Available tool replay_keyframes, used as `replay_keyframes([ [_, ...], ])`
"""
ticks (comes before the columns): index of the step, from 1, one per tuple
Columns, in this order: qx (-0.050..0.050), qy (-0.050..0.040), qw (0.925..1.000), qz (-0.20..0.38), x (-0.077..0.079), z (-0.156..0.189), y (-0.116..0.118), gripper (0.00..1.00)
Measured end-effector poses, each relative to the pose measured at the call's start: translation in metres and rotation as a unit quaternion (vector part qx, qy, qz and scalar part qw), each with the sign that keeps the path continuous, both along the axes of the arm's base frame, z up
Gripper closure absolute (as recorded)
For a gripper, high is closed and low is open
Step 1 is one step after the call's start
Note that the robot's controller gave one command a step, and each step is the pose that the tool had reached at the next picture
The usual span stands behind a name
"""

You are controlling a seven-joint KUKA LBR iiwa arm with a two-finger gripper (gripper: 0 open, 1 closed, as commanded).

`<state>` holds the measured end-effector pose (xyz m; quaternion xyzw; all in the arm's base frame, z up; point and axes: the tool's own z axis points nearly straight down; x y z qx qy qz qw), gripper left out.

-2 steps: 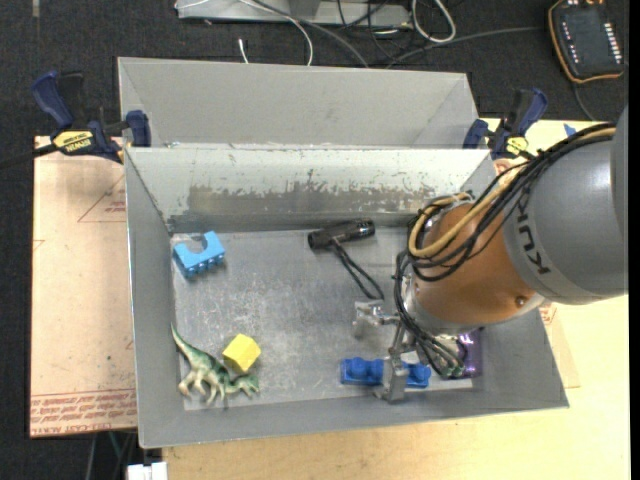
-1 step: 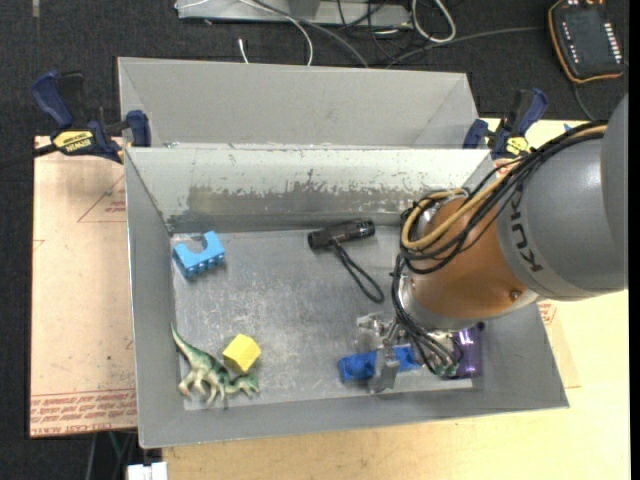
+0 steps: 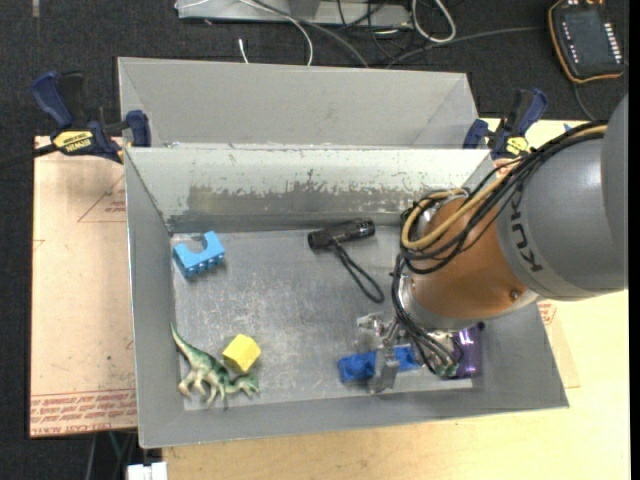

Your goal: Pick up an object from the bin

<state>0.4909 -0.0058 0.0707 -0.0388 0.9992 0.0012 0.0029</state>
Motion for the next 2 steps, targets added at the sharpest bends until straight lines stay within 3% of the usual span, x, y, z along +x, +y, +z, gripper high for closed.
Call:
replay_keyframes([
  [2, 0.000, 0.0004, 1.0000, 0.000, 0.000, 0.028, 0.001, 1.00],
])
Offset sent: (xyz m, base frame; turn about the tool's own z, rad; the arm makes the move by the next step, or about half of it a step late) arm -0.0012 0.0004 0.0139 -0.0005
